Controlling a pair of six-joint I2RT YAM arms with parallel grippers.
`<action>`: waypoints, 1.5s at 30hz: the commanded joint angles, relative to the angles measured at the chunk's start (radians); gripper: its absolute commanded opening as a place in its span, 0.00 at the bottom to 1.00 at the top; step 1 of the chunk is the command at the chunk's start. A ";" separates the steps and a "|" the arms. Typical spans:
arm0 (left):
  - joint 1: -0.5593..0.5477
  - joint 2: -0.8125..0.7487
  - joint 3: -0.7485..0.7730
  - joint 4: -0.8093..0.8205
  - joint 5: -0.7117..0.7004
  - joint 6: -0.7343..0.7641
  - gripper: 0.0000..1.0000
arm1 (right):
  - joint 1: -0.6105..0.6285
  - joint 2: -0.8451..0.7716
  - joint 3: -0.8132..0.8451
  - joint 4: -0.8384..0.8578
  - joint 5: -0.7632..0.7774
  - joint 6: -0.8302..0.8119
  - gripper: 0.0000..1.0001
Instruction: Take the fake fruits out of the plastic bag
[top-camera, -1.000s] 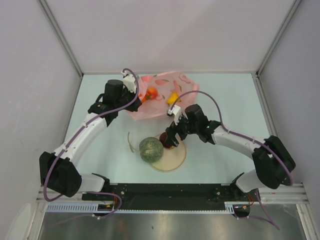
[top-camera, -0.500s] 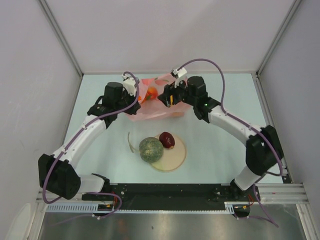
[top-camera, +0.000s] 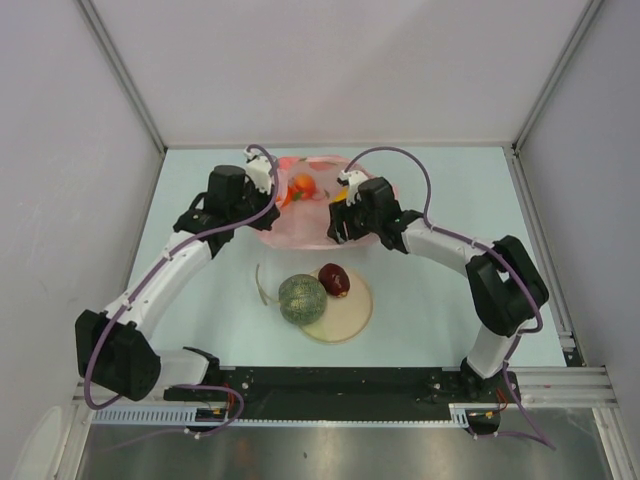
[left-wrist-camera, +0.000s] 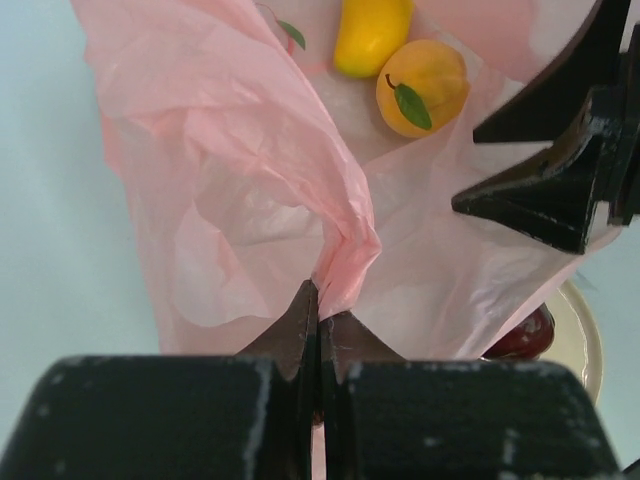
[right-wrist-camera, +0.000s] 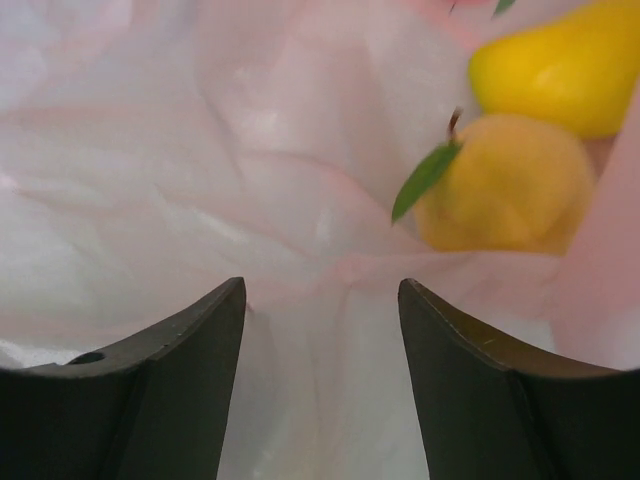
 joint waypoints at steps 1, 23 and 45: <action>0.000 0.027 0.020 0.019 0.026 -0.005 0.00 | -0.041 0.045 0.126 0.156 0.045 0.005 0.74; -0.022 0.079 0.087 -0.087 0.031 0.126 0.00 | -0.074 0.604 0.667 0.198 0.034 0.252 1.00; -0.103 0.119 0.110 -0.118 -0.068 0.166 0.00 | -0.061 0.754 0.835 0.250 0.055 0.273 0.58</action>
